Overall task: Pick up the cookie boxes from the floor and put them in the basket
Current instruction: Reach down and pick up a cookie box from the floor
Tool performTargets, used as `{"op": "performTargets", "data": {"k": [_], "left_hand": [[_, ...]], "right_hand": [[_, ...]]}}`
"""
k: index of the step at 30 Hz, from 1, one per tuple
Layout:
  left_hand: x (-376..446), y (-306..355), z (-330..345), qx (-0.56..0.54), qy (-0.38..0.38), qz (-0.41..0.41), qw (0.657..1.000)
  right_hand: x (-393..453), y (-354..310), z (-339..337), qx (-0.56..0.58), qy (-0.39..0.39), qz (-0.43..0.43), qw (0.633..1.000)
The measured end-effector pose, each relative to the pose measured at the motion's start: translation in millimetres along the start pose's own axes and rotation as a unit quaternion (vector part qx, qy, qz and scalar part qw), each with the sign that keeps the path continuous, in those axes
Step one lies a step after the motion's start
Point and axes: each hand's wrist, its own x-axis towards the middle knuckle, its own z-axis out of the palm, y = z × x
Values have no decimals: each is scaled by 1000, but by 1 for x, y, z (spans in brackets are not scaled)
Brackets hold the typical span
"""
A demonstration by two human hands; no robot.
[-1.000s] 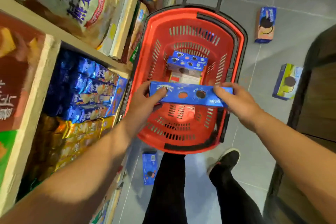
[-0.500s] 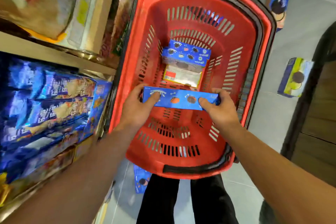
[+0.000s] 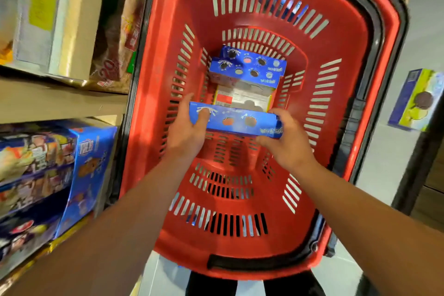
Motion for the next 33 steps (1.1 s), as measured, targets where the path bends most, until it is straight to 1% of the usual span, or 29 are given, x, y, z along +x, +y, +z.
{"op": "performTargets", "data": {"k": [2,5,9,11,15,18,20,22,24,25,28,31,33], "left_hand": [[13,0,7,4,-1,3,1000],[37,-4,25,-5,4,-11,1000],[68,-11,55,-39,27,-47,998],[84,-20,68,-53,35,-49,997],[115,-29,93,-73,45,-14,996],[136,-32,109,-84,34,11,996],[140,-33,115,-68,27,25,997],[136,-36,115,-65,32,29,997],[124,-37,106,-66,33,30,997],[116,-35,100,-76,22,20,997],[83,-16,80,-162,-18,-18,986],[37,14,49,-199,-23,-7,980],[5,38,23,-186,-31,5,982]], "right_hand": [[14,6,3,15,-6,21,1000],[41,19,11,15,10,44,999],[73,33,24,7,29,40,999],[91,40,31,2,44,38,998],[122,55,42,-42,88,47,994],[136,65,54,-24,118,63,991],[142,69,60,-17,131,83,988],[140,70,63,-23,125,98,987],[128,64,61,-36,118,95,988],[119,58,58,-44,115,87,989],[84,31,47,-60,98,46,992],[39,-5,28,-82,68,10,994],[8,-29,8,-98,57,-8,994]]}}
